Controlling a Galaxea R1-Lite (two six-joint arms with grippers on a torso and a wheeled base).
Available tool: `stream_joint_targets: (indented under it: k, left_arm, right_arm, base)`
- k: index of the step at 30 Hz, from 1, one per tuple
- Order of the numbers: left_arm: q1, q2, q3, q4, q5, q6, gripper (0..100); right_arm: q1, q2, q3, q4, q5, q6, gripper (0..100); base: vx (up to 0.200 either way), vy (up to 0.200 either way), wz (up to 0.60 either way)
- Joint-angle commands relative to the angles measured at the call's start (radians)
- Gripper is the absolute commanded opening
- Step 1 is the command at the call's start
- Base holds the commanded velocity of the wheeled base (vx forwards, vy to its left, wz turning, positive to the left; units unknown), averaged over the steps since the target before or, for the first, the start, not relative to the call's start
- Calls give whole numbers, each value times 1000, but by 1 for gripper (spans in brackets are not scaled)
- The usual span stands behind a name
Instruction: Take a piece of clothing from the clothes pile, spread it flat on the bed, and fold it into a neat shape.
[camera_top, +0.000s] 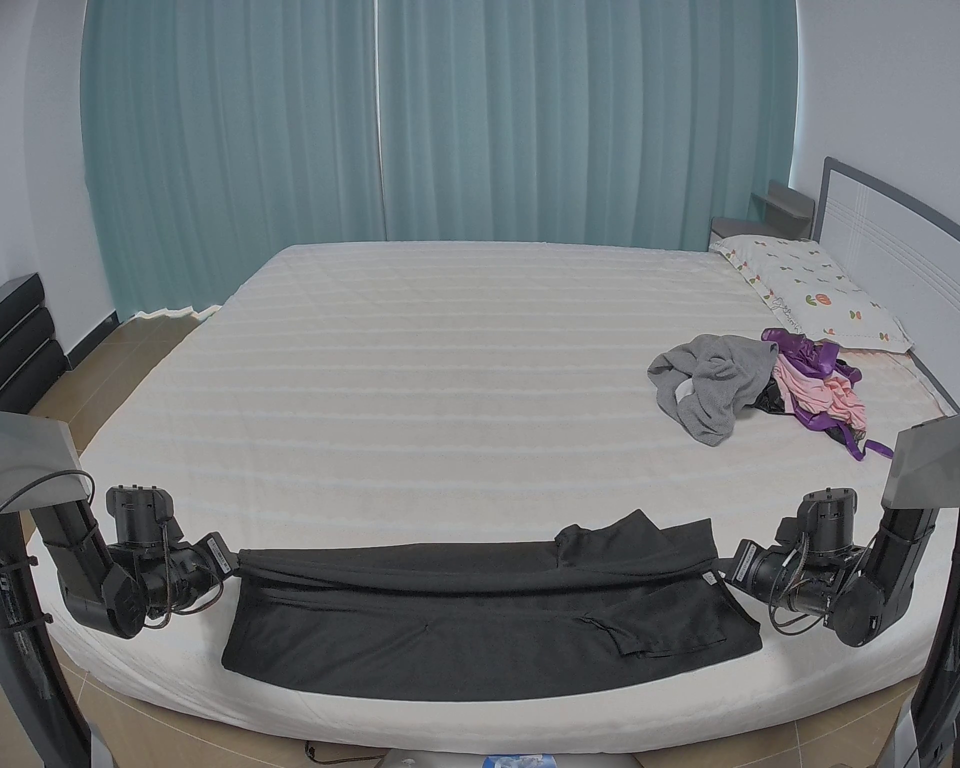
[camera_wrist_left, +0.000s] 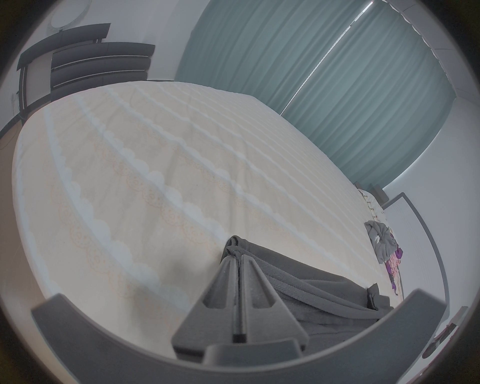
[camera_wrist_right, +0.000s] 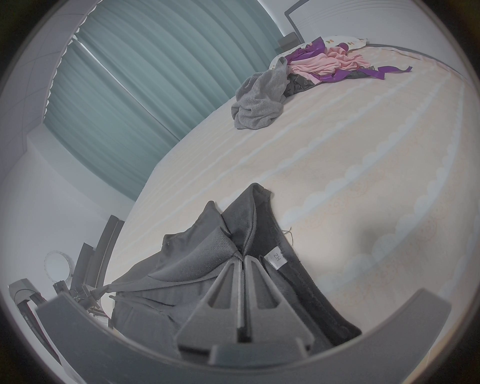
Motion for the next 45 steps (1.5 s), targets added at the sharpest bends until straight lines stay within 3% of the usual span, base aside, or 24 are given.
stream_joint_targets:
  k: [1,12,13,18,19,25,27,30,31,33,34,39,45]
  left_arm:
    - [1,9,11,31,0,36,0]
    - [1,42,7,63,0,62,0]
    - [1,42,7,64,-1,62,100]
    - [1,41,5,63,-1,62,100]
    - [1,38,5,63,-1,62,100]
    - [5,25,-4,63,-3,51,100]
    - [19,18,-22,60,-18,36,100]
    - [30,13,-45,60,-29,-16,100]
    - [30,13,-76,64,-31,-76,100]
    - [30,13,-81,66,-32,-85,100]
    - [30,18,-114,78,-34,-147,100]
    - [27,32,-188,161,-100,-164,100]
    - [7,111,-291,242,-107,-174,100]
  right_arm:
    - [2,13,14,6,1,-24,0]
    - [13,69,28,8,1,-75,0]
    - [13,76,27,5,1,-75,0]
    - [13,99,22,-5,-5,-93,0]
    - [13,92,24,-5,-3,-93,100]
    - [-7,27,16,-3,-2,-92,100]
    - [-45,-20,1,3,4,-84,100]
    - [-68,-31,-19,6,7,-77,100]
    - [-84,-23,-35,6,9,-58,100]
    - [-85,-22,-38,6,11,-54,100]
    - [-87,-7,-72,11,23,0,100]
    - [-87,30,-110,15,46,46,100]
    - [-87,52,-130,15,49,66,100]
  base:
    - [0,0,0]
    - [0,0,0]
    - [0,0,0]
    - [0,0,0]
    - [0,0,0]
    - [0,0,0]
    - [0,0,0]
    - [0,0,0]
    - [0,0,0]
    - [0,0,0]
    - [0,0,0]
    - [0,0,0]
    - [0,0,0]
